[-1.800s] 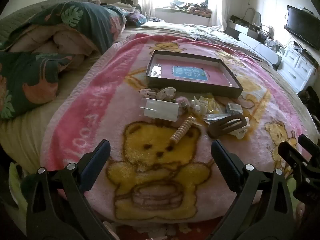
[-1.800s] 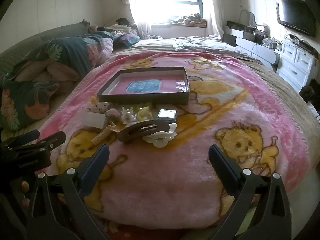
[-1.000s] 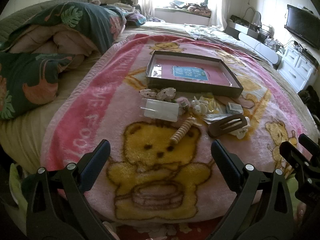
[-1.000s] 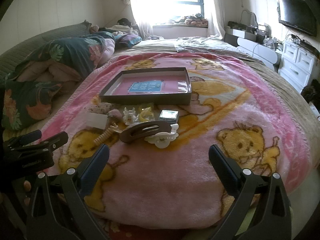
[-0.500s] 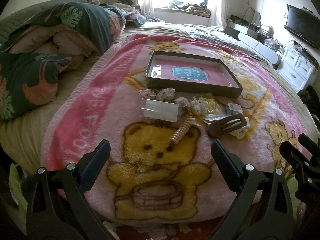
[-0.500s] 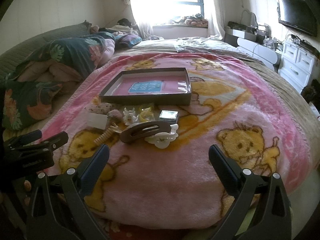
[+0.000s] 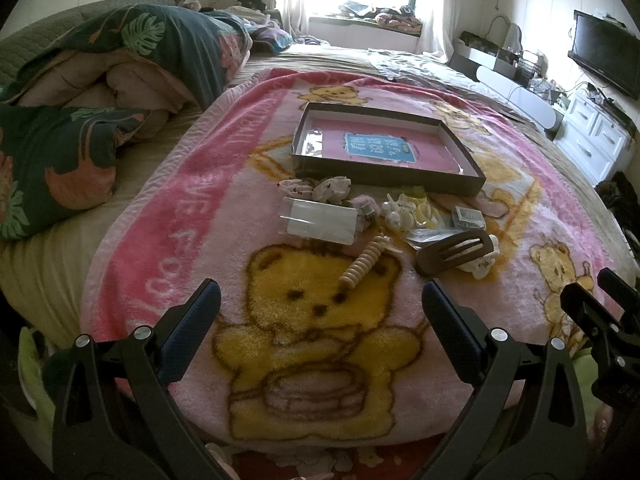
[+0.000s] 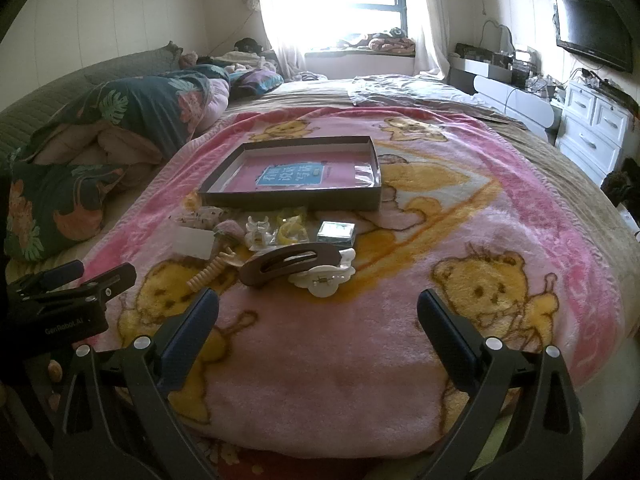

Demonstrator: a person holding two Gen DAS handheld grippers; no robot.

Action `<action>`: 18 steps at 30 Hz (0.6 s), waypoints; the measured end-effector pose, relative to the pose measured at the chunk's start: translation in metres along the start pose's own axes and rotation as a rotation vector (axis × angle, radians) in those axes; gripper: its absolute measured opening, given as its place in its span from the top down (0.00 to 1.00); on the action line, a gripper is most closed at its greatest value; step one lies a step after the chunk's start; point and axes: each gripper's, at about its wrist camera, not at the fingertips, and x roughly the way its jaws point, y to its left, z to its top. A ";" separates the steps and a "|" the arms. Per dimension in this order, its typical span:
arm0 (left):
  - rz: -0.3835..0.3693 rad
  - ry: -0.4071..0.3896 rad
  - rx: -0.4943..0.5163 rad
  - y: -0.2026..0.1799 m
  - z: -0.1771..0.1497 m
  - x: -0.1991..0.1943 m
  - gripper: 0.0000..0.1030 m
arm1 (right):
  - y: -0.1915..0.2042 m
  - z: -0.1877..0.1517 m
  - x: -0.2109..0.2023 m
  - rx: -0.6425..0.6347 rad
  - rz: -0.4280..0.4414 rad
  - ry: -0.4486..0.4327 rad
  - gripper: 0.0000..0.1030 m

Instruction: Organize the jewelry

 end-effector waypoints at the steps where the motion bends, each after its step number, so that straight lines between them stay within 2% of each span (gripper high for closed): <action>1: 0.000 0.000 0.001 0.000 0.000 0.000 0.08 | 0.000 0.000 0.000 0.001 0.000 0.000 0.04; 18: 0.006 0.001 -0.010 0.003 0.003 0.006 0.08 | -0.001 0.001 0.000 0.002 0.000 -0.002 0.04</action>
